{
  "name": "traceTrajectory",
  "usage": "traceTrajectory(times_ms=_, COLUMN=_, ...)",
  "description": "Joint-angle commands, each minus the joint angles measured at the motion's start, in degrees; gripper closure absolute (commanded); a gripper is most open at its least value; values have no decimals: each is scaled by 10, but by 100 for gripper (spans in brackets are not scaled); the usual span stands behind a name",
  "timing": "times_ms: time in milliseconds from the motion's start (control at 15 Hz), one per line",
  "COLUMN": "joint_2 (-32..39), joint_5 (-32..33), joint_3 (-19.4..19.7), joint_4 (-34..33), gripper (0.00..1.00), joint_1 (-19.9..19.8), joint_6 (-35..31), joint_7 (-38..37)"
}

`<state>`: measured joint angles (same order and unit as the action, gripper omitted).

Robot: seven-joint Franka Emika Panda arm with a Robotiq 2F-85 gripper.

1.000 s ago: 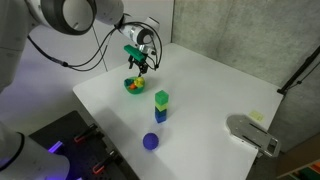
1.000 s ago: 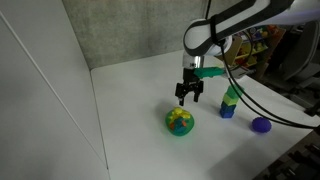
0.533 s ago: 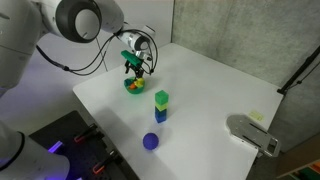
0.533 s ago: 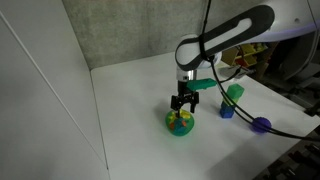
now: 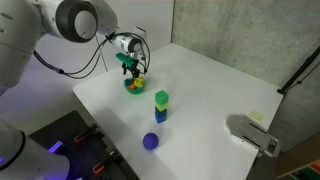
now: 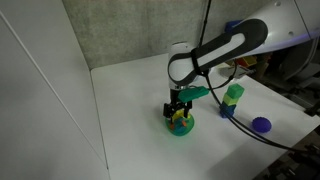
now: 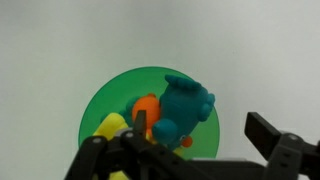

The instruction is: Remove the green toy from the green bowl and put it on the table

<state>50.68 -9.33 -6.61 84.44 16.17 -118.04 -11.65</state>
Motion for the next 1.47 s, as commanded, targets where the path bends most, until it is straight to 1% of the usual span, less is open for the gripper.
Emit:
traceTrajectory(times_ms=0, joint_2=-12, joint_5=30, joint_3=17, joint_4=25, gripper=0, joint_1=21, joint_6=-45, joint_7=-40)
traceTrajectory(times_ms=200, joint_2=-18, joint_5=50, joint_3=25, joint_4=46, gripper=0, joint_1=33, joint_6=-67, joint_7=-62)
traceTrajectory(times_ms=533, joint_2=-24, joint_5=63, joint_3=26, joint_4=69, gripper=0, joint_1=44, joint_6=-73, joint_7=-79)
traceTrajectory(times_ms=600, joint_2=-25, joint_5=67, joint_3=27, joint_4=72, gripper=4, joint_1=46, joint_6=-73, joint_7=-82)
traceTrajectory(times_ms=667, joint_2=-25, joint_5=69, joint_3=27, joint_4=73, gripper=27, joint_1=47, joint_6=-73, joint_7=-83)
traceTrajectory(times_ms=733, joint_2=-26, joint_5=70, joint_3=27, joint_4=74, gripper=29, joint_1=47, joint_6=-73, joint_7=-84)
traceTrajectory(times_ms=800, joint_2=-28, joint_5=70, joint_3=26, joint_4=75, gripper=34, joint_1=46, joint_6=-73, joint_7=-84)
traceTrajectory(times_ms=933, joint_2=-34, joint_5=69, joint_3=26, joint_4=76, gripper=51, joint_1=44, joint_6=-72, joint_7=-83)
traceTrajectory(times_ms=1067, joint_2=-46, joint_5=65, joint_3=25, joint_4=78, gripper=67, joint_1=39, joint_6=-70, joint_7=-81)
traceTrajectory(times_ms=1133, joint_2=-54, joint_5=62, joint_3=24, joint_4=78, gripper=72, joint_1=36, joint_6=-68, joint_7=-80)
traceTrajectory(times_ms=1267, joint_2=-71, joint_5=57, joint_3=22, joint_4=78, gripper=74, joint_1=28, joint_6=-65, joint_7=-75)
traceTrajectory(times_ms=1400, joint_2=-89, joint_5=51, joint_3=20, joint_4=78, gripper=84, joint_1=18, joint_6=-64, joint_7=-72)
